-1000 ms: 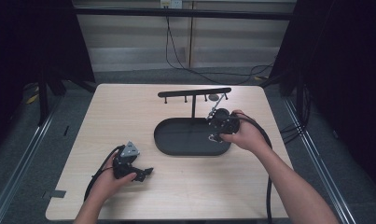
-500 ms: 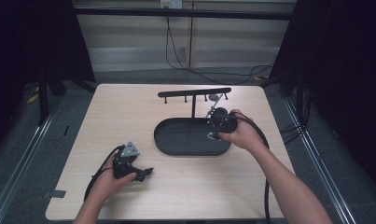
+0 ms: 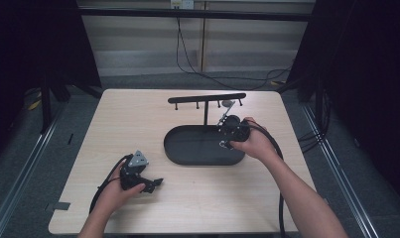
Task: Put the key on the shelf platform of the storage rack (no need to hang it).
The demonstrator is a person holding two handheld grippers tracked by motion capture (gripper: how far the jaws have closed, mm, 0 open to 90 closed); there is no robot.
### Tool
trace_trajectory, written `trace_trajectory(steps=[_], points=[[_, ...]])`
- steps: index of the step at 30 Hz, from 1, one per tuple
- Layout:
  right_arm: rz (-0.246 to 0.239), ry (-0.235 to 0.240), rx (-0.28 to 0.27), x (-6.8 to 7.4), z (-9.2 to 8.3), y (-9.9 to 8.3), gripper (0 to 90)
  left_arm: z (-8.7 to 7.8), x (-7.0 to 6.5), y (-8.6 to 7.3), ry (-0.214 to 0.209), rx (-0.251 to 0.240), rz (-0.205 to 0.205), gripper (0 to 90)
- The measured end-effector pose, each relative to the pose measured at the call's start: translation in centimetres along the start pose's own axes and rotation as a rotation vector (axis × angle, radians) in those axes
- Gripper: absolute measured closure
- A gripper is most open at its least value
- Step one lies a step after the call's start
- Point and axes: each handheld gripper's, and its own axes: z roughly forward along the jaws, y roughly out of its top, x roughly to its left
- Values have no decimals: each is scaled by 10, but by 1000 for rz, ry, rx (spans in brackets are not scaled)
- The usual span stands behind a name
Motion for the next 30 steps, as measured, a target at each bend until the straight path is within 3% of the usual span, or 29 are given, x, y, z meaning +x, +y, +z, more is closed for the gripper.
trace_trajectory(steps=[30], points=[[-6, -16, 12, -1, 17, 8, 820, 0, 0, 0, -2, 4, 6, 65]])
